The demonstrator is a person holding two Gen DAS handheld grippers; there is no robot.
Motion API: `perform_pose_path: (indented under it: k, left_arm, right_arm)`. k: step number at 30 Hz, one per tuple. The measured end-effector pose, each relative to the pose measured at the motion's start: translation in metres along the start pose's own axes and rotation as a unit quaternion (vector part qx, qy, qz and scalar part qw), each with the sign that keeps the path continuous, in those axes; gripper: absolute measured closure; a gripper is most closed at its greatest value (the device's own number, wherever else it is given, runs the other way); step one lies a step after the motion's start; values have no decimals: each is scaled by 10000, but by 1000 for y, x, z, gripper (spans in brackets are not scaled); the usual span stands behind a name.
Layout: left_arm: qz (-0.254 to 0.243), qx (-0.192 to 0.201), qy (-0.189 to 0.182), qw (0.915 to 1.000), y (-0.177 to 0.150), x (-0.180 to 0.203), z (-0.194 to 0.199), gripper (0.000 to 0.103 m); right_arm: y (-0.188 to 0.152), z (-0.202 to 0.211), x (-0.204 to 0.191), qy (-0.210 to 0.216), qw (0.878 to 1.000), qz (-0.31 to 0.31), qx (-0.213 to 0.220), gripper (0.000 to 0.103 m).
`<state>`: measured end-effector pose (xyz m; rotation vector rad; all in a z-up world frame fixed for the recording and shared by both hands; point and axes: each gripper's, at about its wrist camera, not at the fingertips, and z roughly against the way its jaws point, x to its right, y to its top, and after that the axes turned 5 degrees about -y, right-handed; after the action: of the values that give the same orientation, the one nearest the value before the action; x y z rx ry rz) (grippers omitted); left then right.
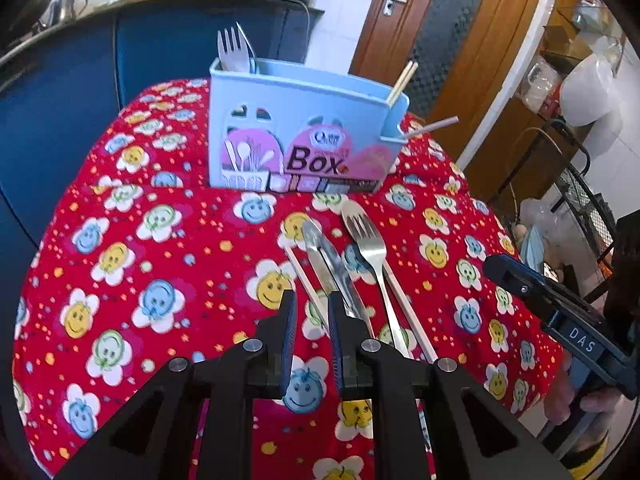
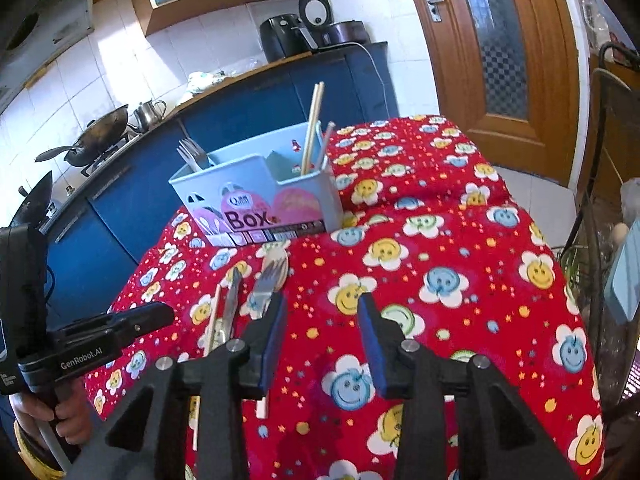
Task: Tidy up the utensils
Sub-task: 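Move both tools back down toward the remaining utensils on the cloth, then grasp a wooden chopstick with the left tool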
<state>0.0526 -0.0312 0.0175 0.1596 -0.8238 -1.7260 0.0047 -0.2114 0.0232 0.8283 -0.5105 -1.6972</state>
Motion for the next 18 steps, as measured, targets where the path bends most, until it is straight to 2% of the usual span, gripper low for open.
perform_pose_path:
  k: [8,18]
  left_arm:
    - [181,-316,-91,9993,-2,3,-15,88]
    - [364,-828,-155,9958,-1,5,-36,88]
  right_arm:
    - [-9,0,13,39,9999,-127,-57,59]
    - [-14,-4,23,101,9995,-265,-113,58]
